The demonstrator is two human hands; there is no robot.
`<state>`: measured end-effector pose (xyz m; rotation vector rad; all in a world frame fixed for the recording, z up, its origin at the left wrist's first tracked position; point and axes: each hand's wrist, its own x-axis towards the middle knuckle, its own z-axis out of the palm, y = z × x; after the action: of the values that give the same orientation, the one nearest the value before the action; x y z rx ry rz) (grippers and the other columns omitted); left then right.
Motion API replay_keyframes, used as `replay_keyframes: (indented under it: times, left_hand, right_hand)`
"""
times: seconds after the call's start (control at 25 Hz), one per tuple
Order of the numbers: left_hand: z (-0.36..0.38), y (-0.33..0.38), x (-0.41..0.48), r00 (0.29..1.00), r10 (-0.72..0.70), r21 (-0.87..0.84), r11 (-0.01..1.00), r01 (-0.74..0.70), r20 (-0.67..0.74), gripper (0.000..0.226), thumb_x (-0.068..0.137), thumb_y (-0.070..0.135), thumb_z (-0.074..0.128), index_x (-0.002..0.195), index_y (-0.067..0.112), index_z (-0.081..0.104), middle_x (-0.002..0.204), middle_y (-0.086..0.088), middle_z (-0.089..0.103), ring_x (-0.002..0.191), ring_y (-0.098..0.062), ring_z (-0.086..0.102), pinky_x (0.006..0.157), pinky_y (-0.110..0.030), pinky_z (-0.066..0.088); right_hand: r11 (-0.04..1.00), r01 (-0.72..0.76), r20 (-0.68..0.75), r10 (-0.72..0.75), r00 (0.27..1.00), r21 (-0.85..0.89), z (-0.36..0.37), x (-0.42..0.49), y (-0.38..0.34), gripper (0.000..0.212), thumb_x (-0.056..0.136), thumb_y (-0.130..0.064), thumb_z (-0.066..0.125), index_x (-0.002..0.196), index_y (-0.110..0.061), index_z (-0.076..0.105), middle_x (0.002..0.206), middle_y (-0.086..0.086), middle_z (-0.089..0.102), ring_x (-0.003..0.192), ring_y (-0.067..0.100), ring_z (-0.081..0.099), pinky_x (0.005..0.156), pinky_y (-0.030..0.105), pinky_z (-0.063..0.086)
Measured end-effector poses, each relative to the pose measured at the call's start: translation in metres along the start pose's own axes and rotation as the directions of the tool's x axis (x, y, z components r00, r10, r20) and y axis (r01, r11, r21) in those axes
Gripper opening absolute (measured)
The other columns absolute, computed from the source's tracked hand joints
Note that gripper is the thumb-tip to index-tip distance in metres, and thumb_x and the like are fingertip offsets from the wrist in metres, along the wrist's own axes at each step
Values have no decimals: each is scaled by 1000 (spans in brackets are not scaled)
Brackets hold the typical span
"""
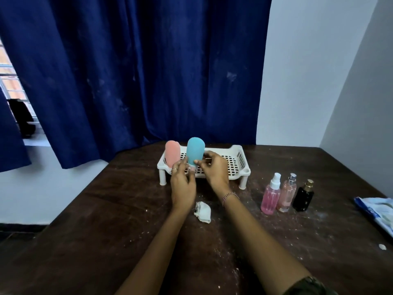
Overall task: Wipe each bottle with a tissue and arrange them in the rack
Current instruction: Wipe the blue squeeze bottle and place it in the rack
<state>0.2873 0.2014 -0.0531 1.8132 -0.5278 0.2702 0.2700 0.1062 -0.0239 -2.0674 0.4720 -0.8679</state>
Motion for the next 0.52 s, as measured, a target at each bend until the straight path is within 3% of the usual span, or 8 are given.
replay_keyframes:
  times: [0.28,0.52]
  left_hand:
    - [9,-14,9,997,-83,62,995,82,8,37,97,19,46,129,3,53,136,-12,49,127,-20,44,108,-22,26]
    - [9,-12,7,997,-79,79,994,81,-21,34,97,21,47,122,3,60,127,-13,53,119,-22,50,108,-30,34]
  right_hand:
    - [997,-61,104,66,992,-45,15,20,11,34,78,-9,72,110,-3,63,97,9,70,82,9,60,68,5,38]
    - [990,1,123,16,992,-138,23,20,16,31,82,-11,69,112,-6,63,95,8,70,81,11,61,83,19,46]
